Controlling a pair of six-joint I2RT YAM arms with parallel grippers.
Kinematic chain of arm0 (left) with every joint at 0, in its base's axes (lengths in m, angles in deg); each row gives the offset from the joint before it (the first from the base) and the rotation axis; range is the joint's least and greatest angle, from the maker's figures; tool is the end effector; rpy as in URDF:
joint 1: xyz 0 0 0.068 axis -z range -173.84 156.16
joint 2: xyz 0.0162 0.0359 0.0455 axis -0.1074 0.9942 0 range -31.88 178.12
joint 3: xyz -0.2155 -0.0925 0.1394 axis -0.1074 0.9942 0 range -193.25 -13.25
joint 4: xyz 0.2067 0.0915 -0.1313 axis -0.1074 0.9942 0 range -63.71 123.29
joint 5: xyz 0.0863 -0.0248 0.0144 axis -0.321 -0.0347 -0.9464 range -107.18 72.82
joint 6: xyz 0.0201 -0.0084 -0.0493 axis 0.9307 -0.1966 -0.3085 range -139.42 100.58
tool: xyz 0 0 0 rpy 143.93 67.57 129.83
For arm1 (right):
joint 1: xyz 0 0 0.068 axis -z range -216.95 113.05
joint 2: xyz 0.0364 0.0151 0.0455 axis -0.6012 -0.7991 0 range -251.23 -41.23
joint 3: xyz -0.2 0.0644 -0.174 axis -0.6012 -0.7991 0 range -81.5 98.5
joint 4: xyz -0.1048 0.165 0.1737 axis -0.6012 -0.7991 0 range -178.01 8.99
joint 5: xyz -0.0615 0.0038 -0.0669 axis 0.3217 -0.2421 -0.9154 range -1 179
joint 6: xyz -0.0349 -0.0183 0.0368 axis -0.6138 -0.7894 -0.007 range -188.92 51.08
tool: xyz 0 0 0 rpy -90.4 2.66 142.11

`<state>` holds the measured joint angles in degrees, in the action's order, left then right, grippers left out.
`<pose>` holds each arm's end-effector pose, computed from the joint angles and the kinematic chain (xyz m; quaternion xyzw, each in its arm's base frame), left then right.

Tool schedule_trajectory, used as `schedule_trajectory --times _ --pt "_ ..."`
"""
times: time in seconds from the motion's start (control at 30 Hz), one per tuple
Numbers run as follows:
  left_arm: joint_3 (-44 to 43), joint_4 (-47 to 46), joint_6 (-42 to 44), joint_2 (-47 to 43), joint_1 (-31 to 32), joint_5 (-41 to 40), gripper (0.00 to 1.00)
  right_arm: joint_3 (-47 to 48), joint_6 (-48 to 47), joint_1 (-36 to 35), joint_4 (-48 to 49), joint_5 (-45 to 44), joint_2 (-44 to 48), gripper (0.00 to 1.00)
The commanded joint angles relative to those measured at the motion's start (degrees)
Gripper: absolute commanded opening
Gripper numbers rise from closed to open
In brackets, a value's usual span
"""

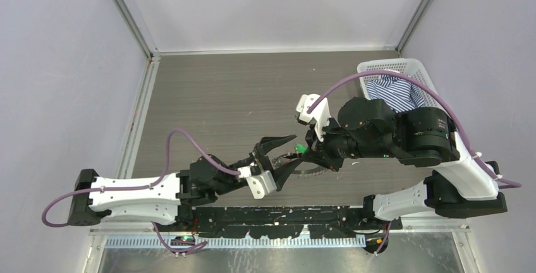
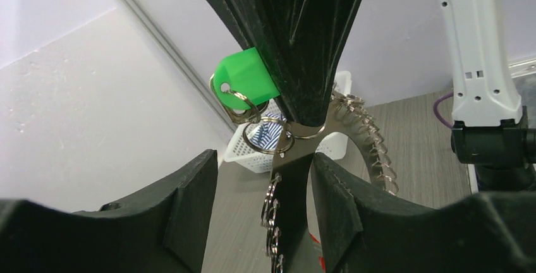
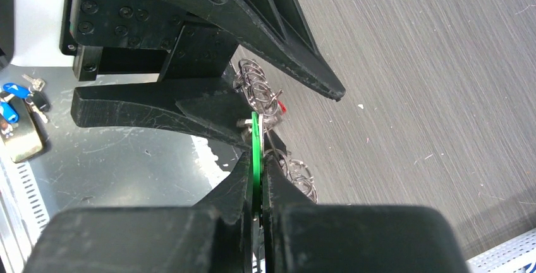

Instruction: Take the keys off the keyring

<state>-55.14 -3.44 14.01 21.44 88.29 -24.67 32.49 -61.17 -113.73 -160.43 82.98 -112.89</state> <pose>0.0344 -0.2153 0.3697 0.4662 0.3564 -0.2987 0.7527 0.0413 0.1598 0.5075 -0.4872 0.7500 0.2644 0.3609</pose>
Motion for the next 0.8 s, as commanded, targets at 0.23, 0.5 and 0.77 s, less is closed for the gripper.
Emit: schedule_trajectory --times 0.23,0.5,0.77 --pt "-4.90 2.34 -5.49 -2.20 0.15 4.89 0.60 1.19 0.43 -0.23 1.54 1.14 0.84 0.01" --pt "-6.95 7.35 -8.33 -2.40 0.19 1.64 0.63 0.83 0.81 -0.35 1.17 0.88 0.97 0.01" --pt "-6.25 6.24 -9.49 -2.97 0.15 3.46 0.63 0.93 0.91 -0.40 0.54 0.45 1.05 0.01"
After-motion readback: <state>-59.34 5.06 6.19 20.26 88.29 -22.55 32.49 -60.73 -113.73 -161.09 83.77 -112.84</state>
